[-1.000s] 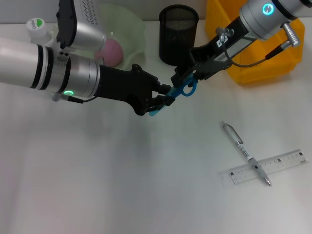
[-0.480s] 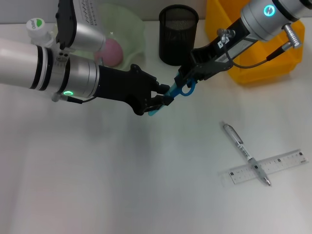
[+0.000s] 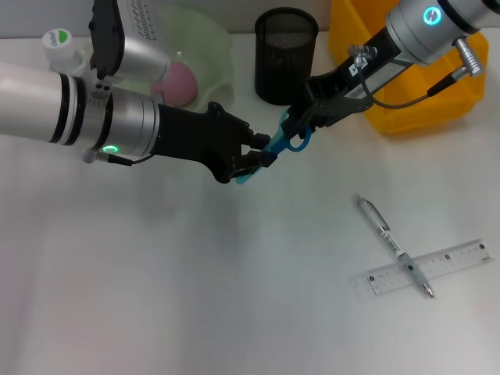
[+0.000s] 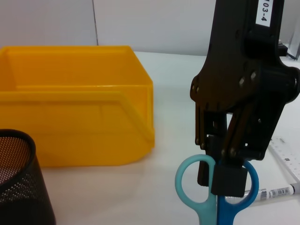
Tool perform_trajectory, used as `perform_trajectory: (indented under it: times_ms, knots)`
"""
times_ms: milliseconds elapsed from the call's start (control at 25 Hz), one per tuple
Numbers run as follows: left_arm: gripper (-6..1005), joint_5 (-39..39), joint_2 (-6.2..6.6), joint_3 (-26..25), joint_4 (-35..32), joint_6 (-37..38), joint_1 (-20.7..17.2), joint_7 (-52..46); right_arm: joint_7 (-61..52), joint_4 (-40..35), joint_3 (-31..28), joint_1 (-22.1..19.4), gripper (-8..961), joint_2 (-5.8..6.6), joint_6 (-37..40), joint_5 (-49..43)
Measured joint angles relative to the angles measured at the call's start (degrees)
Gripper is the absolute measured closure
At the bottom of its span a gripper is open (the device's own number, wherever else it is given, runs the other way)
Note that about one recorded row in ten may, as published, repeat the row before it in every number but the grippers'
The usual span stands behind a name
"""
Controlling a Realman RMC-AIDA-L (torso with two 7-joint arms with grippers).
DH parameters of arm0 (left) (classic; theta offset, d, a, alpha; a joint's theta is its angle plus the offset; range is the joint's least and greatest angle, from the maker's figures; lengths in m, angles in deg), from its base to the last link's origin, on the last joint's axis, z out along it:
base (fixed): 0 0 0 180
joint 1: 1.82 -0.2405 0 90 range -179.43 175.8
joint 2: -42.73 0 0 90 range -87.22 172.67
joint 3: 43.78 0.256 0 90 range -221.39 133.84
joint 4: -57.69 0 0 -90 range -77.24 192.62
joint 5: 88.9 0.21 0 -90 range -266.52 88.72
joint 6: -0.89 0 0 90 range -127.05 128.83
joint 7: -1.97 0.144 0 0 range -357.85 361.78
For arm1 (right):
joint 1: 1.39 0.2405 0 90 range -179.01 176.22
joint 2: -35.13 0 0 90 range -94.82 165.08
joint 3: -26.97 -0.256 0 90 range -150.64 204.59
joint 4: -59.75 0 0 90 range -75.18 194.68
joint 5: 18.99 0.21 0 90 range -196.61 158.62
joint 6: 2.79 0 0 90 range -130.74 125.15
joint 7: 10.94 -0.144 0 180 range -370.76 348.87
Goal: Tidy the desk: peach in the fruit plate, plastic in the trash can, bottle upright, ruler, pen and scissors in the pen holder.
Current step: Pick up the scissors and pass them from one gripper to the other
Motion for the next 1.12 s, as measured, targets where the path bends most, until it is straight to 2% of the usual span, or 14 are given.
perform_trajectory:
  times_ms: [1120]
  knots:
    - [780, -0.94, 0.0, 0.82, -0.08, 0.0, -0.12, 0.44, 0.4, -0.15, 0.0, -0.05, 844, -0.05, -0.89, 0.02]
